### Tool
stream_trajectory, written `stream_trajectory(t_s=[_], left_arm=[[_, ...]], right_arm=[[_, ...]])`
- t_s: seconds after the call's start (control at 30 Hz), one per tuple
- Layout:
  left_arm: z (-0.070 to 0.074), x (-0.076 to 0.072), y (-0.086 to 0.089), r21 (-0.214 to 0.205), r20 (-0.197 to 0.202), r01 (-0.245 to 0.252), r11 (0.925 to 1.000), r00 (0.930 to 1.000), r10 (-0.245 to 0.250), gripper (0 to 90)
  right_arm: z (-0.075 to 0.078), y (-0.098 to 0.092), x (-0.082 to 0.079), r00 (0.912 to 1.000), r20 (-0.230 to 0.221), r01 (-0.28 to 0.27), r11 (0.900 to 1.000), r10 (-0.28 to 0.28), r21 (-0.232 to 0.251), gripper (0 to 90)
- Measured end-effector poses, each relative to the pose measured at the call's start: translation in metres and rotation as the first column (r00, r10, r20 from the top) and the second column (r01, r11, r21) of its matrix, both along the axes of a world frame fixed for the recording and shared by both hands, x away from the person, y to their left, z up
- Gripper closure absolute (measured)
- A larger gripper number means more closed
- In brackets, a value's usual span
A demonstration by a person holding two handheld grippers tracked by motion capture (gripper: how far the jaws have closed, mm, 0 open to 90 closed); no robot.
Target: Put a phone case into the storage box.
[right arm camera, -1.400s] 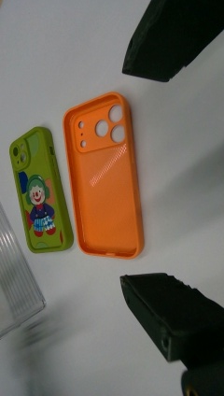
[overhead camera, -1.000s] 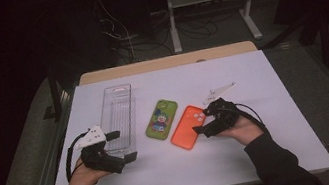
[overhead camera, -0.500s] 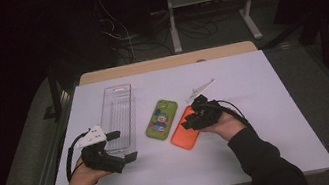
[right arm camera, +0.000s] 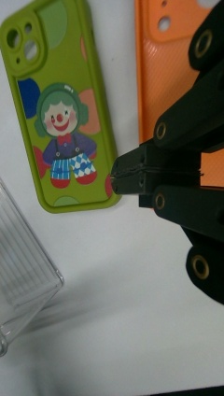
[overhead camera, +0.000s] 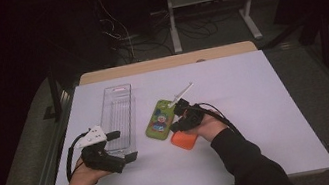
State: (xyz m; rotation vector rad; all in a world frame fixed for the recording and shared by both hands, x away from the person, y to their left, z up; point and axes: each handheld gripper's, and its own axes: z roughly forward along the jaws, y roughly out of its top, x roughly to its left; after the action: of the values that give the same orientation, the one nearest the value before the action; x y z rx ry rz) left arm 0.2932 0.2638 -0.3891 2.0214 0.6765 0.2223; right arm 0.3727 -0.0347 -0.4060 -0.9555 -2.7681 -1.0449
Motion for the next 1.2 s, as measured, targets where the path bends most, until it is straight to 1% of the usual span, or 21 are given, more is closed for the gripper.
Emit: stream_trajectory(t_s=[0.03,0.07,0.17,0.23,0.27,0.33,0.37,0.4,0.47,0.5,0.57,0.8,0.9,1.07,1.2], left_arm=[[0.0,0.0,0.0,0.0,0.0,0.0,1.0,1.0,0.0,0.0],[0.0,0.0,0.0,0.001,0.0,0.001,1.0,1.0,-0.001,0.0],[0.0,0.0,0.0,0.003,0.001,0.001,1.0,1.0,-0.001,0.0],[0.0,0.0,0.0,0.004,0.004,0.002,1.0,1.0,-0.002,0.0],[0.0,0.0,0.0,0.005,0.004,0.003,1.0,1.0,-0.003,0.0],[0.0,0.0,0.0,0.004,0.003,0.004,1.0,1.0,-0.004,0.0],[0.0,0.0,0.0,0.006,0.003,0.004,1.0,1.0,-0.004,0.0],[0.0,0.0,0.0,0.005,0.004,0.004,1.0,1.0,-0.004,0.0],[0.0,0.0,0.0,0.005,0.002,0.004,1.0,1.0,-0.005,0.0],[0.0,0.0,-0.001,-0.003,0.001,0.001,1.0,1.0,-0.001,0.0],[0.0,0.0,-0.001,0.002,-0.001,0.002,1.0,1.0,-0.002,0.0],[0.0,0.0,-0.001,0.004,-0.003,0.001,1.0,1.0,-0.001,0.0],[0.0,0.0,-0.002,0.005,-0.004,0.003,1.0,1.0,-0.003,0.0],[0.0,0.0,-0.002,0.008,-0.004,0.005,1.0,1.0,-0.005,0.0],[0.0,0.0,-0.001,0.005,-0.004,0.002,1.0,1.0,-0.002,0.0]], right_arm=[[0.0,0.0,0.0,1.0,0.0,0.0,1.0,0.0,0.0,88.0],[-0.001,0.003,-0.001,0.9999,-0.01,0.0,1.0,0.0,0.002,88.0],[-0.004,0.013,0.0,0.9999,-0.007,-0.014,0.9998,0.014,-0.016,88.1],[-0.005,0.015,0.0,0.9998,-0.007,-0.018,0.9997,0.018,-0.017,88.1],[-0.007,0.019,0.0,0.9997,-0.005,-0.024,0.9993,0.024,-0.03,88.1],[-0.007,0.021,0.0,0.9997,-0.007,-0.025,0.9992,0.024,-0.033,88.1],[-0.009,0.021,0.001,0.9992,0.009,-0.037,0.998,0.038,-0.052,88.1],[-0.011,0.024,0.0,0.9993,0.003,-0.037,0.9972,0.037,-0.065,88.2],[-0.012,0.025,0.001,0.9993,0.005,-0.038,0.9968,0.038,-0.071,88.2],[-0.013,0.026,0.001,0.9993,0.003,-0.037,0.9966,0.038,-0.073,88.2],[-0.016,0.026,0.002,0.9989,0.013,-0.043,0.9955,0.044,-0.085,88.2],[-0.019,0.028,0.001,0.9987,0.016,-0.047,0.9942,0.049,-0.096,88.2],[-0.022,0.03,0.0,0.9981,0.015,-0.057,0.9919,0.06,-0.113,88.2],[-0.022,0.029,-0.001,0.9984,0.014,-0.052,0.992,0.054,-0.115,88.3],[-0.021,0.027,-0.004,0.9976,0.016,-0.065,0.9886,0.068,-0.136,88.3]])
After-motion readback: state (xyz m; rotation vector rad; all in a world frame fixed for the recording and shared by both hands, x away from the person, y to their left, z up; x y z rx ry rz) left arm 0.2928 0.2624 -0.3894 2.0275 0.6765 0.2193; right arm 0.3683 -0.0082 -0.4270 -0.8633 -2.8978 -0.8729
